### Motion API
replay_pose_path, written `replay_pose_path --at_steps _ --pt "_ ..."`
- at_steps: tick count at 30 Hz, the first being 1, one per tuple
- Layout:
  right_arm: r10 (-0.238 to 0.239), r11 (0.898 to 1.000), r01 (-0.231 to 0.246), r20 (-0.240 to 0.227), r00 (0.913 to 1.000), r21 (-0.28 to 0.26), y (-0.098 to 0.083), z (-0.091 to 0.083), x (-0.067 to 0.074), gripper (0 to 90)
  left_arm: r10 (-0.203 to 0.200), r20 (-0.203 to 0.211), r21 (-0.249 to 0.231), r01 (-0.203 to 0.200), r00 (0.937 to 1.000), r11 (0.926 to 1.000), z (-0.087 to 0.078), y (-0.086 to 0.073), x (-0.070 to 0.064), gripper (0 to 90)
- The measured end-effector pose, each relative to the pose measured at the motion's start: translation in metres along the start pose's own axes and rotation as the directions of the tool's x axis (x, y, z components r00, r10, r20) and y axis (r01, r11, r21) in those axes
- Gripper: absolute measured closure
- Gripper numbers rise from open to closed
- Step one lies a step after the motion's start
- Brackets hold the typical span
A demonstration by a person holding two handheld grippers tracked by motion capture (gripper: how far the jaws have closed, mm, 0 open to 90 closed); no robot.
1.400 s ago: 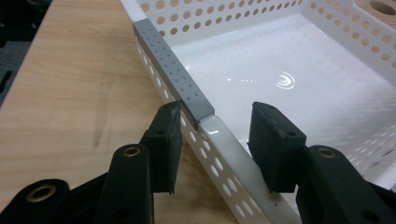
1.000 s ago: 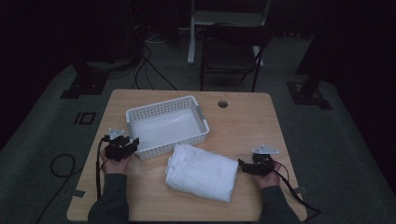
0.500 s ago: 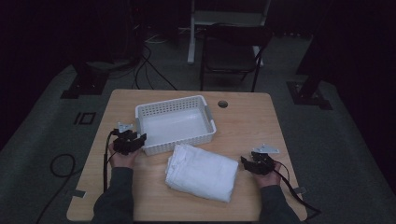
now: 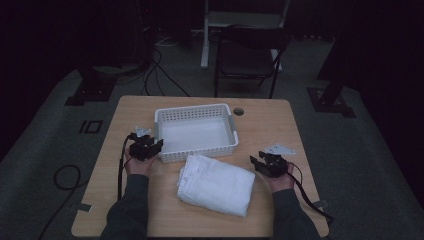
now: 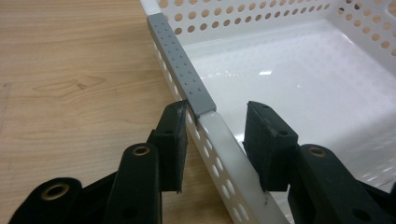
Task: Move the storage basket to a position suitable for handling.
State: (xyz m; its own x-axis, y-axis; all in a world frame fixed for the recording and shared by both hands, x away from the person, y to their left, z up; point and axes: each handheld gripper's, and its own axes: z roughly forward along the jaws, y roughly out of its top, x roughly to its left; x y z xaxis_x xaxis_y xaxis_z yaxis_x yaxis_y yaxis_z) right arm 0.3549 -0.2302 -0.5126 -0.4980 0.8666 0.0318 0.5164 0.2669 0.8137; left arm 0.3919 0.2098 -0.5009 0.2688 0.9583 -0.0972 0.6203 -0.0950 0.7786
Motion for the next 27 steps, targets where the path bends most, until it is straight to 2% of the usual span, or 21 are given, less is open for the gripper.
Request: replay_pose_path --at_steps 12,16,18,19,24,27 --pt "-0.009 1.0 0.009 -0.016 0.9998 -0.012 0.023 0.014 0.006 51.8 0.054 0.021 0.006 -0.054 0.9983 0.9985 0.014 0.01 -0.013 59.7" --pt "0.0 1.0 -0.001 -0.027 0.9996 -0.026 0.028 0.016 0.008 51.6 0.066 0.015 0.021 -0.066 0.9977 0.9976 0.022 0.01 -0.019 60.6" --pt "0.005 0.999 -0.006 -0.031 0.9995 -0.032 0.029 0.016 0.008 51.7 0.065 0.029 0.028 -0.065 0.9975 0.9975 0.026 0.01 -0.021 61.3" --pt "0.007 0.999 -0.008 -0.033 0.9994 -0.037 0.03 0.016 0.008 52.0 0.076 0.029 0.028 -0.077 0.9967 0.9966 0.027 0.009 -0.023 62.5" --pt "0.021 0.999 -0.022 -0.045 0.9988 -0.036 0.031 0.017 0.006 54.1 0.073 0.039 0.029 -0.074 0.9965 0.9968 0.029 0.011 -0.027 62.1" --pt "0.019 0.999 -0.021 -0.043 0.9989 -0.039 0.029 0.015 0.009 52.9 0.061 0.049 0.01 -0.061 0.997 0.9981 0.022 0.011 -0.027 56.6"
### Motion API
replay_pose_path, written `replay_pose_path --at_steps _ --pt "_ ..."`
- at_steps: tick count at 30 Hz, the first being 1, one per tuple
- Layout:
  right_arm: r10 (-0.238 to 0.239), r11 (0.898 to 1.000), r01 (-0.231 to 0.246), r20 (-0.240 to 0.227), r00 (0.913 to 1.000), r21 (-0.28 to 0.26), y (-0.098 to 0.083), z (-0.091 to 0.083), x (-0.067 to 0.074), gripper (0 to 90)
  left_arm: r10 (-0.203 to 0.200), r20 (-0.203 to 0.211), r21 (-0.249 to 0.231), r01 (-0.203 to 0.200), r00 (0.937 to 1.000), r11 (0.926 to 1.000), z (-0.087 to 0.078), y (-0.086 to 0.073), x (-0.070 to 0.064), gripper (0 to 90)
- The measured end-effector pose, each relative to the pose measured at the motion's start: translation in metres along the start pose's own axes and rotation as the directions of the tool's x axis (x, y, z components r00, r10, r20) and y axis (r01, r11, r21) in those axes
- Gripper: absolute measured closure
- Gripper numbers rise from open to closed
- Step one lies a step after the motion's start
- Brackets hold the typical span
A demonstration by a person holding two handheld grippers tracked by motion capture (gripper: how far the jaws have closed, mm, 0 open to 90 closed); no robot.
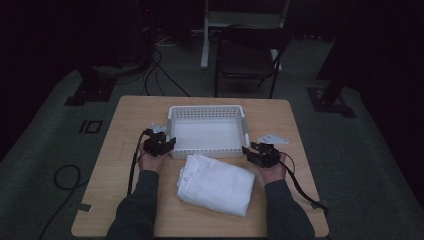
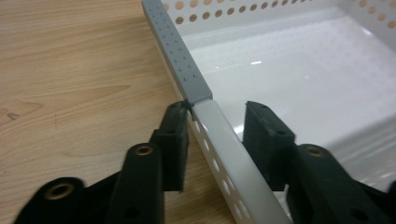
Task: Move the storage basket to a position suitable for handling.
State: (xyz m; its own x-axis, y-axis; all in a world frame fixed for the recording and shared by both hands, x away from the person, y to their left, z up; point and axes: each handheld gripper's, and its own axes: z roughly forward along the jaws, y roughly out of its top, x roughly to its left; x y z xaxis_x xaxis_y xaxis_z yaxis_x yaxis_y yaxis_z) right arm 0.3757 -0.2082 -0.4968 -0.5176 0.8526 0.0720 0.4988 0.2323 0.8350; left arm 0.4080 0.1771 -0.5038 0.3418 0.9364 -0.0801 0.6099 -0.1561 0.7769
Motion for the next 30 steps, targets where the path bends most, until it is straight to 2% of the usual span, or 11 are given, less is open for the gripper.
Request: replay_pose_path --at_steps 3,6,10,13,14,20,25,27,30 --pt "-0.001 1.0 0.001 0.0 1.0 -0.013 -0.002 -0.009 0.003 50.2 -0.007 0.008 -0.055 0.008 0.9999 0.9985 -0.018 0.001 -0.001 48.6" --pt "-0.004 1.0 0.004 0.0 1.0 -0.021 -0.006 -0.022 0.006 47.8 -0.004 0.016 -0.091 0.006 0.9999 0.9959 -0.039 0.0 -0.004 45.7" --pt "-0.013 1.0 0.014 0.006 0.9999 -0.022 -0.015 -0.038 0.011 46.1 0.01 0.04 -0.119 -0.005 0.9992 0.9929 -0.061 -0.007 -0.013 44.6" --pt "-0.024 1.0 0.024 0.005 0.9997 -0.016 -0.023 -0.047 0.016 45.6 0.031 0.041 -0.124 -0.026 0.9987 0.992 -0.071 -0.017 -0.023 44.1" --pt "-0.024 1.0 0.024 0.005 0.9997 -0.016 -0.023 -0.047 0.016 45.6 0.031 0.041 -0.124 -0.026 0.9987 0.992 -0.071 -0.017 -0.023 43.9" --pt "-0.033 0.999 0.033 -0.008 0.9994 0.006 -0.043 -0.06 0.026 45.6 0.05 0.085 -0.081 -0.043 0.9951 0.9958 -0.071 -0.042 -0.04 43.7" --pt "-0.028 1.0 0.028 -0.01 0.9996 0.011 -0.055 -0.068 0.031 45.6 0.051 0.109 -0.069 -0.043 0.9927 0.9966 -0.071 -0.054 -0.049 43.6" --pt "-0.026 1.0 0.026 -0.013 0.9996 0.01 -0.058 -0.07 0.031 45.6 0.051 0.109 -0.069 -0.043 0.9927 0.9966 -0.071 -0.054 -0.049 43.6" --pt "-0.032 0.999 0.033 -0.014 0.9994 0.026 -0.066 -0.073 0.033 45.6 0.059 0.13 -0.069 -0.05 0.9898 0.9964 -0.074 -0.062 -0.056 42.9"
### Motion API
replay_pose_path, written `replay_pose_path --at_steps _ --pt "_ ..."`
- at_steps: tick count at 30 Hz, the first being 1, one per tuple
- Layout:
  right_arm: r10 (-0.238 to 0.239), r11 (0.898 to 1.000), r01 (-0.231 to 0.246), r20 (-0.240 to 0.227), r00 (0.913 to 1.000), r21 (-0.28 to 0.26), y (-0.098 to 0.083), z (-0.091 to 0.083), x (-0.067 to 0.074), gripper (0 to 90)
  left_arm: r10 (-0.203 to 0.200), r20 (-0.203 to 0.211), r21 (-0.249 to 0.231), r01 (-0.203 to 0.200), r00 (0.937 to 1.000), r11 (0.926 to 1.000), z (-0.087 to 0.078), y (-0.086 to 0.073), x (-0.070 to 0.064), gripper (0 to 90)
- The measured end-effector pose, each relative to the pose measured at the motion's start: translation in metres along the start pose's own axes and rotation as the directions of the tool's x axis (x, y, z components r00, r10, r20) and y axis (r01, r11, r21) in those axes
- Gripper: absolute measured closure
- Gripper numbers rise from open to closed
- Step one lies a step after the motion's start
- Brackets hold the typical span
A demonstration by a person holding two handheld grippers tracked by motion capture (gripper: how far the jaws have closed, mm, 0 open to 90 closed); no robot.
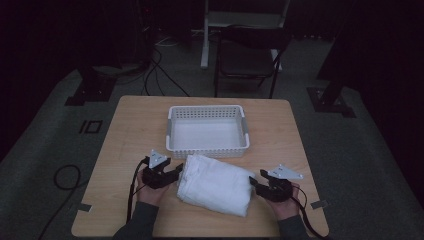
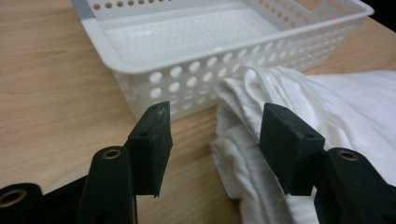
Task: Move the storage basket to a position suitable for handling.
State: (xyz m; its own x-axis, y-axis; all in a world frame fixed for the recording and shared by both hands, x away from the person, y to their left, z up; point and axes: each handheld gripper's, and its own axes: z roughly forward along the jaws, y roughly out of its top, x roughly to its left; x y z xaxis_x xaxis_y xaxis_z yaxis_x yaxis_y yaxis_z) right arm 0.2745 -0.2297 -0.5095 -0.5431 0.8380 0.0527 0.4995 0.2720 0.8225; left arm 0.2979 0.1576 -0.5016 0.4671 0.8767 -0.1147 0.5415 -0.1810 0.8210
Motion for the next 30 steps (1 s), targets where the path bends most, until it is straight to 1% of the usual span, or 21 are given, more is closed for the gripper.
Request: replay_pose_path --at_steps 3,6,9,13,17,20,22,30 --pt "0.011 1.0 -0.011 -0.008 0.9999 0.008 -0.005 0.0 0.0 45.6 0.018 0.007 0.011 -0.018 0.9998 0.9998 0.0 -0.004 -0.003 42.5" --pt "0.001 1.0 0.0 -0.006 1.0 0.022 -0.008 0.002 0.001 45.6 0.009 0.01 0.007 -0.009 0.9999 0.9999 0.001 -0.007 -0.003 42.4" --pt "-0.003 1.0 0.003 -0.007 1.0 0.022 -0.008 0.002 0.002 45.7 0.005 0.014 0.008 -0.005 0.9999 1.0 0.001 -0.009 -0.003 42.4" --pt "-0.014 0.999 0.014 -0.005 0.9999 0.03 -0.008 0.004 0.004 45.7 0.009 0.015 0.013 -0.01 0.9998 0.9999 0.001 -0.01 -0.004 42.2" --pt "-0.014 0.999 0.014 -0.007 0.9999 0.035 -0.008 0.005 0.004 45.6 0.01 0.014 0.011 -0.01 0.9998 0.9999 0.0 -0.01 -0.005 42.2" --pt "-0.019 0.999 0.019 -0.01 0.9998 0.041 -0.008 0.007 0.005 45.6 0.003 0.022 0.008 -0.003 0.9997 1.0 0.0 -0.011 -0.007 42.2" --pt "-0.02 0.999 0.02 -0.012 0.9997 0.045 -0.009 0.008 0.005 45.5 0.01 0.021 0.009 -0.01 0.9997 0.9999 0.001 -0.011 -0.008 42.2" --pt "-0.022 0.998 0.023 -0.017 0.9996 0.059 -0.009 0.012 0.006 45.4 0.008 0.031 0.008 -0.008 0.9995 0.9999 0.001 -0.011 -0.011 42.3"
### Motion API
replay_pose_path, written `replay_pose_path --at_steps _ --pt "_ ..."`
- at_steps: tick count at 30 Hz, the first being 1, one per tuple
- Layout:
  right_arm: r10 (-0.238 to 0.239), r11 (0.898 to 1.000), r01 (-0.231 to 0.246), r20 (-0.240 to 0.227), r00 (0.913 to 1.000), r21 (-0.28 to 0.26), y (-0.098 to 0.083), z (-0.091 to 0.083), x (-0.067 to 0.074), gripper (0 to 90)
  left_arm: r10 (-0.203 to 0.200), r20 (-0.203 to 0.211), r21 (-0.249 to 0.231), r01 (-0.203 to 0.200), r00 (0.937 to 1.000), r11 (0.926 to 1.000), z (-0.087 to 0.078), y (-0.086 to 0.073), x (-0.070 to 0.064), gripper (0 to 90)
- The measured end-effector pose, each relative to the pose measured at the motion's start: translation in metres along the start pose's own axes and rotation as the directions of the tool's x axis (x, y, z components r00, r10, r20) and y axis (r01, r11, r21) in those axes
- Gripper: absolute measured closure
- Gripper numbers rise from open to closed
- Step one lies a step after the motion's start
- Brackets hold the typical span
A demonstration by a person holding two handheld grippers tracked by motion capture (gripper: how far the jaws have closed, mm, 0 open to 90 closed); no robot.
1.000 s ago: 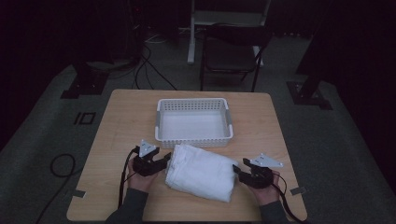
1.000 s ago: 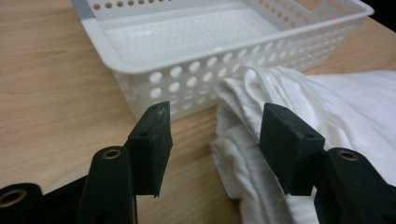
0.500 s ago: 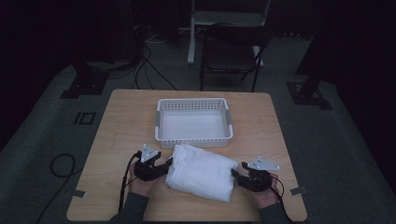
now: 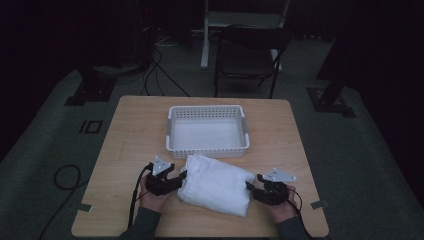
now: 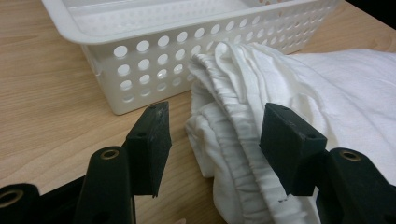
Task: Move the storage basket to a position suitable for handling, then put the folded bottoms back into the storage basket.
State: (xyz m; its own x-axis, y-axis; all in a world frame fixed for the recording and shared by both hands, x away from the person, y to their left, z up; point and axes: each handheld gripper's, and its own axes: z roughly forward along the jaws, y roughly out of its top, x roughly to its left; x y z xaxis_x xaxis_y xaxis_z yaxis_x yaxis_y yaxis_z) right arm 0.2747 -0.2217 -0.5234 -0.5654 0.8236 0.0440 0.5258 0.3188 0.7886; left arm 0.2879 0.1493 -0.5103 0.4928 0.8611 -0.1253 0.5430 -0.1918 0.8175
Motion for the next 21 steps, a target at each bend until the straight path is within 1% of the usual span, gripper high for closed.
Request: replay_pose_path --at_steps 8,11,13,17,21 --pt "-0.001 1.0 0.001 -0.002 1.0 0.012 0.0 0.003 -0.001 45.3 -0.009 0.005 0.002 0.009 0.9999 1.0 0.001 -0.001 0.001 42.3" --pt "0.0 1.0 0.0 -0.003 1.0 0.014 0.0 0.005 -0.001 45.3 -0.009 0.006 -0.004 0.009 0.9999 0.9999 0.001 -0.001 -0.001 42.3" --pt "-0.002 1.0 0.002 -0.002 1.0 0.016 0.0 0.005 -0.001 45.2 -0.002 0.006 -0.002 0.002 1.0 1.0 0.001 0.001 -0.001 42.2" --pt "0.003 1.0 -0.003 -0.003 1.0 0.024 0.001 0.008 -0.003 45.1 -0.006 0.015 -0.002 0.006 0.9999 1.0 0.004 0.002 -0.001 42.1" --pt "0.004 1.0 -0.004 -0.002 1.0 0.031 0.001 0.011 -0.003 45.4 0.0 0.02 0.006 0.0 0.9998 1.0 0.006 0.002 -0.003 42.2"
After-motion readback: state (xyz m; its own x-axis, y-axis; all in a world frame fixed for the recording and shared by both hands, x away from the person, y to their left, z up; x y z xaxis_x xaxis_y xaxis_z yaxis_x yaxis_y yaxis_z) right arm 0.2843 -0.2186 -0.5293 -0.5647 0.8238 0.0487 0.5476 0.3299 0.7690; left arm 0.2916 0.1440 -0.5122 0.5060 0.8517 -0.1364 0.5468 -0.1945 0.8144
